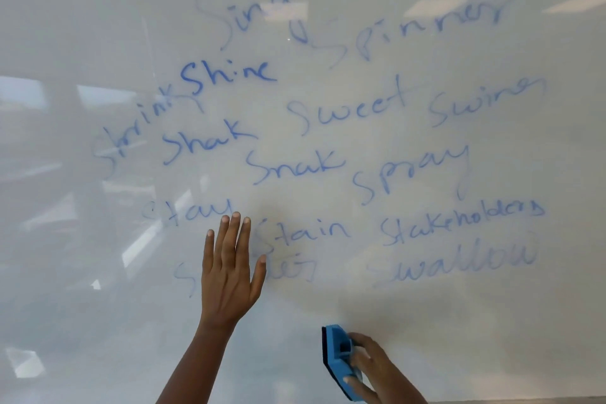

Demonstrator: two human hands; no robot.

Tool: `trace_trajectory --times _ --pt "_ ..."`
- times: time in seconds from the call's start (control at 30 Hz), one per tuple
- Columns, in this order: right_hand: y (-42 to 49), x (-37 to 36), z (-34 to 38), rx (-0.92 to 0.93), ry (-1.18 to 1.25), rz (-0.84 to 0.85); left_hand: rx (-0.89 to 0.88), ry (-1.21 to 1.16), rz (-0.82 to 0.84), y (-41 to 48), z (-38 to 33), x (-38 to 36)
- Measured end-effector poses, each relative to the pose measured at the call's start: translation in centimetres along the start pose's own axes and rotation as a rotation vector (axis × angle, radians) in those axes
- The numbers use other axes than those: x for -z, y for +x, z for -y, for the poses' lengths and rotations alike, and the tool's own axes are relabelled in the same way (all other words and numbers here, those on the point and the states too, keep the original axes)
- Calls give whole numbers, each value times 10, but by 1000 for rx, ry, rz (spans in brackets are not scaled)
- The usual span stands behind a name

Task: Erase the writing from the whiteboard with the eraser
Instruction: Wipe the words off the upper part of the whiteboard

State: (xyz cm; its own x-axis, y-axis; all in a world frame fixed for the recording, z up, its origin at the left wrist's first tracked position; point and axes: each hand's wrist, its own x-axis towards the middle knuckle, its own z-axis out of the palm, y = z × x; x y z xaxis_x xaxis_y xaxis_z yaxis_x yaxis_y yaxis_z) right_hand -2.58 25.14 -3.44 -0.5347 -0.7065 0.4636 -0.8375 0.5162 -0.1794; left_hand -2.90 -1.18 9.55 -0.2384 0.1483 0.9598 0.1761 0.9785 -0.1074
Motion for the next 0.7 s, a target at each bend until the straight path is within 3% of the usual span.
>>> trace_trajectory --times 0.13,0.33,0.5,0.7 --pt "34 72 13 6 -73 -392 20 29 -51 43 5 9" --pt "91 205 29 109 -156 -792 46 52 -109 99 10 18" --pt "128 289 36 90 -330 -957 99 79 -159 138 28 33" --pt "185 328 52 66 -596 -976 61 143 -134 180 67 54"
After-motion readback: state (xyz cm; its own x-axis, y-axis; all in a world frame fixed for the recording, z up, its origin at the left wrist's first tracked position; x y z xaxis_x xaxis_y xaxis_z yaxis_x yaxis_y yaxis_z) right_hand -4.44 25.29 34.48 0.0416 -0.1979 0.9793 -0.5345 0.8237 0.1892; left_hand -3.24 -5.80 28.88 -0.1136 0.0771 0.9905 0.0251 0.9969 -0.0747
